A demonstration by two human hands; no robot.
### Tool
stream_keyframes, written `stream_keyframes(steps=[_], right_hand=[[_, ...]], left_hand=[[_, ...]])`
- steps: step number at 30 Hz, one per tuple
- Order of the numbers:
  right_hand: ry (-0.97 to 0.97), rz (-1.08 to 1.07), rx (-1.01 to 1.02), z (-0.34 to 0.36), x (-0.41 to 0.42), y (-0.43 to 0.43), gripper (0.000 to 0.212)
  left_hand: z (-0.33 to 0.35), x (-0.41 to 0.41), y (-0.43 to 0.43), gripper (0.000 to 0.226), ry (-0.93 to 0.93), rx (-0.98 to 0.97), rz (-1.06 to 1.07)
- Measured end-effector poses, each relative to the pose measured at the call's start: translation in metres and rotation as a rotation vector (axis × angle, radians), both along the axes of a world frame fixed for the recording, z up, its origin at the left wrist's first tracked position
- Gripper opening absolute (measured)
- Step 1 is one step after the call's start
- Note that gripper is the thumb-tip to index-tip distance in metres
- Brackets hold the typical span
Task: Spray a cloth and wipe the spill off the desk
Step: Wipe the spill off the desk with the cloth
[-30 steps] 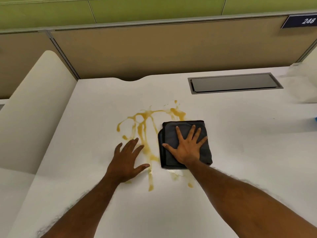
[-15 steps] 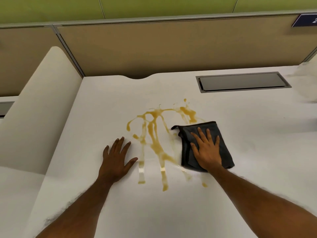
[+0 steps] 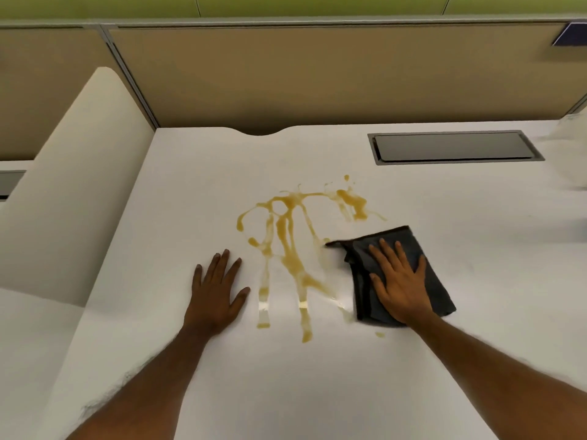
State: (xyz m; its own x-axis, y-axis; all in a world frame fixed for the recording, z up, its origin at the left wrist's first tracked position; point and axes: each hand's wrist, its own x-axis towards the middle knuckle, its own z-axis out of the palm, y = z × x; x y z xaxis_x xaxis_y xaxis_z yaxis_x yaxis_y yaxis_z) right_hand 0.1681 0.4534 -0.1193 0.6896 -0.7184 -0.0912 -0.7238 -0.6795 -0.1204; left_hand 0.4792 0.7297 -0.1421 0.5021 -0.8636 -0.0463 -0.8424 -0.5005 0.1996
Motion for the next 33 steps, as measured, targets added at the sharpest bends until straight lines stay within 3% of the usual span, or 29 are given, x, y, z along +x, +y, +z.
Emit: stream_keyframes(steps=[5,8,12,16,21,24,27,33], right_hand=[[0.091,-0.108,0.047,0.001,0.047,0.002,0.075],[0.118,0.025,0.054,0.008,0.056,0.033,0.086],[0.091,0.144,0.012,0.007,0.002,0.058,0.075],[0.103,-0.026,0.019,0.007,-0.032,0.032,0.071],[0.114,-0.198,0.045,0.004,0.019,0.039,0.086],[0.107,-0.012,0.048,0.008,0.032,0.070,0.083],[0.071,0.074,0.029,0.007,-0.006,0.087,0.068],[0.103,-0.195,0.035,0.006,-0.067,0.024,0.072]], left_hand=[[-0.001,-0.002,-0.002,0.070,-0.027,0.054,0.021],[-0.002,-0.001,-0.002,0.073,-0.013,0.063,0.022],[-0.004,-0.002,0.002,0.075,-0.013,0.036,0.005],[-0.004,-0.006,0.014,0.070,0.003,-0.021,-0.004],[-0.003,-0.011,0.021,0.067,-0.016,-0.051,-0.001],[-0.001,-0.011,0.018,0.066,-0.027,-0.074,-0.003],[-0.001,-0.013,0.018,0.065,-0.037,-0.083,0.014],[-0.001,-0.012,0.019,0.065,-0.046,-0.076,0.014]])
